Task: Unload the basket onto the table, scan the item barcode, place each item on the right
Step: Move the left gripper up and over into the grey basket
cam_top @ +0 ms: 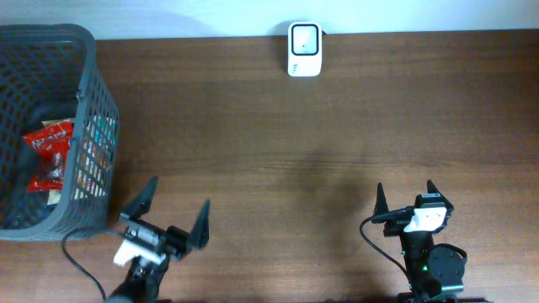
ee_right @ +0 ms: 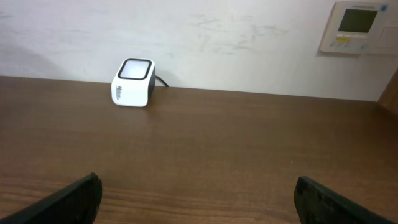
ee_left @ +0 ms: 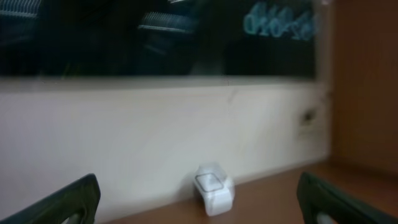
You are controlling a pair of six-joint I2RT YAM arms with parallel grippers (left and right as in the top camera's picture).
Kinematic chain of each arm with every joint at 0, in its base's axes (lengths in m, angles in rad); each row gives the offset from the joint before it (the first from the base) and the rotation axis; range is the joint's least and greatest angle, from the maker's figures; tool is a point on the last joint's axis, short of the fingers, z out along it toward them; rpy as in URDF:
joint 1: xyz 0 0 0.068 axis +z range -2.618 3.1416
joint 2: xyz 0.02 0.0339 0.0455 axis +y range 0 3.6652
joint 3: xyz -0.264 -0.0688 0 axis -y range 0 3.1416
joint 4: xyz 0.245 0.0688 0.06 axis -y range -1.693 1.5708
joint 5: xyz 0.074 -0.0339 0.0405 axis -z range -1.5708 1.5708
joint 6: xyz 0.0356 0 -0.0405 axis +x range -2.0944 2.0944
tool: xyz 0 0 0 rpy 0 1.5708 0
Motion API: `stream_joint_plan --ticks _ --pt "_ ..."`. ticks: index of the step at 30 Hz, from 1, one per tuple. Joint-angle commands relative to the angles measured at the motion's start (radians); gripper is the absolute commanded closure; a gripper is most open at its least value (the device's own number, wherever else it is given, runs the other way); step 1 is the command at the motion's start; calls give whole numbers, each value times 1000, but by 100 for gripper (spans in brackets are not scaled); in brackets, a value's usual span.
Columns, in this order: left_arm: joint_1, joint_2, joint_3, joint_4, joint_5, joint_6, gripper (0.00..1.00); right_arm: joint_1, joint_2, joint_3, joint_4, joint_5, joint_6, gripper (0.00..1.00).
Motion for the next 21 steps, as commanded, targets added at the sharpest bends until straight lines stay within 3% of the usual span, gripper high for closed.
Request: stream_joint_plan --ticks 1,5,9,13,15,18,21 --pt "5 -5 12 138 146 -17 1 -5 -5 -8 -4 5 7 2" --pt "4 -2 90 91 70 -3 1 -5 -5 -8 -4 5 7 2" --pt "4 48 253 -53 27 164 1 -5 -5 -8 -4 5 7 2" --pt "4 201 546 -421 -182 203 1 -5 -5 -8 -4 5 7 2" --pt "4 291 666 -525 -119 206 1 -5 -5 -8 -4 5 7 2" --pt "4 379 764 -523 80 206 1 -5 -5 -8 -4 5 7 2" --pt "5 422 801 -509 69 206 1 -5 -5 -8 -4 5 7 2"
